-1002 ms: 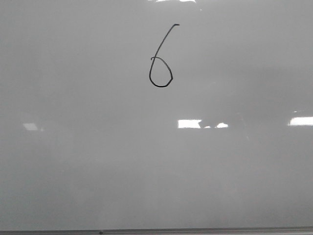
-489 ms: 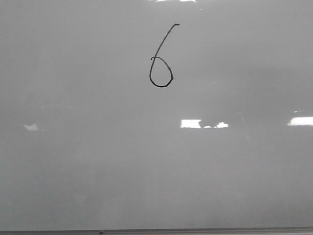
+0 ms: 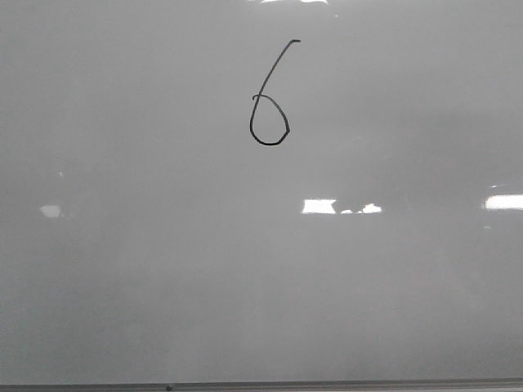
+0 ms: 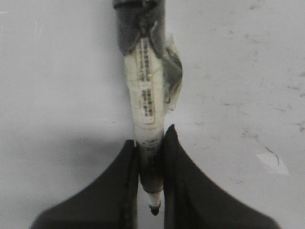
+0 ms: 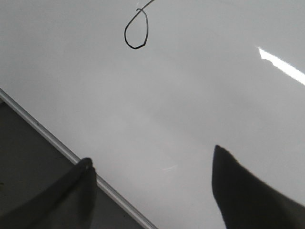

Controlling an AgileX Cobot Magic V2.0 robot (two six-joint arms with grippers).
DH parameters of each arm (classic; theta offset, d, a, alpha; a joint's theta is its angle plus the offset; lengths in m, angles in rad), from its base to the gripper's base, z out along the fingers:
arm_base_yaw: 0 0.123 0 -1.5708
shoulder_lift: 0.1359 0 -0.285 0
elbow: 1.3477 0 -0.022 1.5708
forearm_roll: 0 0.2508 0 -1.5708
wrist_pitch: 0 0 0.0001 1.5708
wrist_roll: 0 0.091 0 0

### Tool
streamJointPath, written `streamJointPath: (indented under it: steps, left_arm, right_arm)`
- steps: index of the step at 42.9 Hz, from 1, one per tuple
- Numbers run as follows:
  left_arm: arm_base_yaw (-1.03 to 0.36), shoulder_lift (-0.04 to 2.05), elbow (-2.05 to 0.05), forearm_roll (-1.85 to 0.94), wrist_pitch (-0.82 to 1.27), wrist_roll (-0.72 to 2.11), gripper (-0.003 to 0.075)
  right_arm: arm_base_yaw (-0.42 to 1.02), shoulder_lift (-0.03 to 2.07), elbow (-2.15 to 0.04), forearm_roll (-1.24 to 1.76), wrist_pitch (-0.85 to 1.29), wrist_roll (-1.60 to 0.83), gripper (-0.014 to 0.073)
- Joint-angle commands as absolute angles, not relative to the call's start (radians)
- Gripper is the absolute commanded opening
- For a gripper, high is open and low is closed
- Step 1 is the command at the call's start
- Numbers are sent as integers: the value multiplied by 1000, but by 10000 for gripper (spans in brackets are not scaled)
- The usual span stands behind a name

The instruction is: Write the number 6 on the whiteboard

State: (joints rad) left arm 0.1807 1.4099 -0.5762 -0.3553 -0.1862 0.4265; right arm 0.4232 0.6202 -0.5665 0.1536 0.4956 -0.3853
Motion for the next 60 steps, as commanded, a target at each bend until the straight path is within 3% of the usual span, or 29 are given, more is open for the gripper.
streamJointPath:
  steps: [1, 11, 22, 32, 46, 52, 60]
  left_arm:
    - [175, 1391, -610, -360, -282, 423, 13]
    - [175, 1391, -610, -360, -282, 424, 218]
    - [175, 1391, -610, -360, -284, 424, 244]
    - [190, 1311, -583, -362, -250, 430, 345]
    - [183, 909, -469, -296, -148, 445, 344]
    - [158, 728, -469, -256, -35, 445, 286]
    - [106, 545, -456, -256, 98, 445, 123]
  right_arm:
    - [416, 617, -592, 166, 421, -383, 528]
    - [416, 617, -592, 166, 421, -383, 528]
    - [416, 617, -592, 166, 421, -383, 528]
    - [416, 617, -592, 166, 421, -383, 528]
    - [415, 617, -592, 169, 375, -266, 510]
    - [409, 617, -592, 169, 328, -179, 373]
    - [327, 606, -576, 169, 317, -102, 157]
